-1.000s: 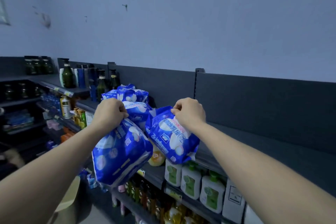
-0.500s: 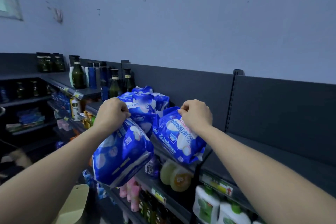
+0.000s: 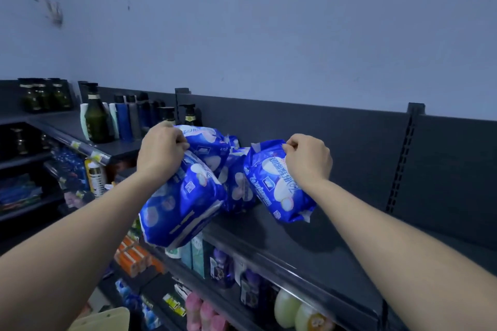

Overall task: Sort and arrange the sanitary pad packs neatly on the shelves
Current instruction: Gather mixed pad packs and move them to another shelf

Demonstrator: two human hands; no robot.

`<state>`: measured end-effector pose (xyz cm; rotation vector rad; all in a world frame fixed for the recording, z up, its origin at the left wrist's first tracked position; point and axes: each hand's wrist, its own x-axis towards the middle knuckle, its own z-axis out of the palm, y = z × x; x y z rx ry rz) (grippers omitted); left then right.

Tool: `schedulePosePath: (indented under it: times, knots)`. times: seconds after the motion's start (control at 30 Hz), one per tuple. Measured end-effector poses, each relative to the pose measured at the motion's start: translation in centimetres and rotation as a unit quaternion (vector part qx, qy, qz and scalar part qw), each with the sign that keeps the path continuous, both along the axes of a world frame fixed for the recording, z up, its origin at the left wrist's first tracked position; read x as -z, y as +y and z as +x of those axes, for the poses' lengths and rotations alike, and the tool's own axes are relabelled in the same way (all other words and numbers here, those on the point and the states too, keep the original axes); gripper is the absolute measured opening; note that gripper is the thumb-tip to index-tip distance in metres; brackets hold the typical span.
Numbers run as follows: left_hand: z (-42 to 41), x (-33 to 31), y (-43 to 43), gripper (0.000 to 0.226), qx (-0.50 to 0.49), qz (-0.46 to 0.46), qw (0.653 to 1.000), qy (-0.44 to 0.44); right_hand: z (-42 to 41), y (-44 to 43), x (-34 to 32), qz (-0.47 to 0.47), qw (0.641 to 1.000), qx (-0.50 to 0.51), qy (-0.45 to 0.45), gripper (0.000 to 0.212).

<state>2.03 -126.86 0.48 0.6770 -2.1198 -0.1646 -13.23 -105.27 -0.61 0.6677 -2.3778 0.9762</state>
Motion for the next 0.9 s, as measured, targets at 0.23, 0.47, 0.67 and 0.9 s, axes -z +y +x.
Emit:
schedulePosePath:
  times: [0.23,0.47,0.67,0.9]
  knots:
    - [-5.7,-1.6,-5.8,0.011,0.032,-0.059,0.997,0.038,-5.3,-6.2,-2.4,-0.067,0.994,-0.004,0.088,0.02]
    - [-11.4,-4.0,-10.6,0.013,0.054,-0.159,0.986,0.021,-9.9,-12.2,-4.8,-0.037,0.985,-0.009,0.167,0.018]
    - [-16.4,-4.1,-14.2,0.012,0.09,-0.297,0.951,0.011,-11.9,-17.0,-3.9,-0.075,0.944,-0.027,0.321,0.015]
    - [-21.1,1.1,-17.5,0.017,0.185,0.006,0.983,-0.009,-13.4,-19.3,1.7,0.247,0.961,-0.105,0.065,0.044]
